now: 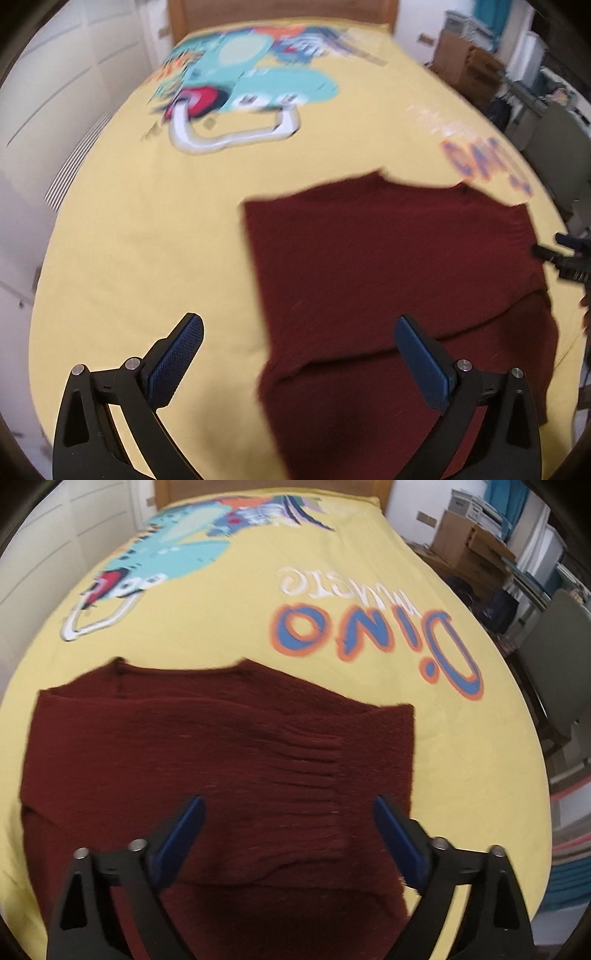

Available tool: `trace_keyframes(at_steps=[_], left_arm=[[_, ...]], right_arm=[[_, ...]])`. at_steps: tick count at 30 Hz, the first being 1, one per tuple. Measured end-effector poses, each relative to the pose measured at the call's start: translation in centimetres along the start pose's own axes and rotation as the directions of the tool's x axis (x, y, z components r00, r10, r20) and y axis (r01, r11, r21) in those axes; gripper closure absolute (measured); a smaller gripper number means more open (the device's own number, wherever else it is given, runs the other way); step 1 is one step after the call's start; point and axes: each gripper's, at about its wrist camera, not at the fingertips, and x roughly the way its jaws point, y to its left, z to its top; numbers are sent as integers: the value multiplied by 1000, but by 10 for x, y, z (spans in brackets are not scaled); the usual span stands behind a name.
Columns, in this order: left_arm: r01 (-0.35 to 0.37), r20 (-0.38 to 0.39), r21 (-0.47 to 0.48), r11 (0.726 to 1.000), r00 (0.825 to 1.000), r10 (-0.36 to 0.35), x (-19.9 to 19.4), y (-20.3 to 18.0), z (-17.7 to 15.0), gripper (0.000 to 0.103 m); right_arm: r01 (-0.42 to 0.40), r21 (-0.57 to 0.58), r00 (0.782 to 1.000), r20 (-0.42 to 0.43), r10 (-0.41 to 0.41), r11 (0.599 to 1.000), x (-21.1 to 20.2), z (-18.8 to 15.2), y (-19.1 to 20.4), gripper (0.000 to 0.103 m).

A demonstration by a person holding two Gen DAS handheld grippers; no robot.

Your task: Fold small clothes

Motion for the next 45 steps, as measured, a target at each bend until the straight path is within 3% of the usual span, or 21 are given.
trace_keyframes(at_steps=[3, 6, 10, 15, 20, 24, 27, 33, 36, 40, 45], left_arm=[[20, 18, 62, 998, 1000, -21, 15, -32, 14, 1], [35, 2, 101, 994, 999, -36, 44, -65, 8, 1], [57, -61, 77, 995, 997, -53, 93, -71, -6, 1], [0, -83, 101, 995, 997, 9, 126, -75, -16, 1], [4, -67, 117, 993, 998, 4, 118, -58, -23, 1], [-22, -62, 40, 999, 998, 24, 122, -30, -27, 1], [25, -75, -26, 999, 997, -27, 124, -12, -32, 1], [3, -86, -4, 1000, 996, -4, 125, -22, -31, 1], [3, -105, -7, 1000, 994, -4, 125, -25, -28, 1], [11, -144, -27, 1000, 989, -14, 109, -29, -17, 1], [20, -99, -11, 1000, 995, -21, 62, -38, -19, 1]], right_arm=[[-31, -27, 998, 57, 32, 999, -13, -8, 27, 0], [-26, -66, 995, 90, 32, 997, -9, -20, 46, 0], [0, -75, 998, 68, 5, 997, 13, -36, 58, 0], [32, -74, 999, 23, -31, 997, 44, -60, 53, 0], [-27, 7, 1000, 3, 27, 1000, 53, -66, 27, 0], [-18, 19, 1000, -3, 18, 1000, 54, -67, 9, 0], [-17, 54, 1000, -7, 17, 998, 55, -70, -5, 0], [-40, 92, 999, -12, 42, 995, 63, -76, -12, 0], [-89, 145, 995, -32, 94, 985, 68, -75, -18, 0], [-94, 123, 993, -57, 101, 988, 50, -67, -17, 0], [-80, 91, 997, 2, 80, 993, 3, -68, -16, 0]])
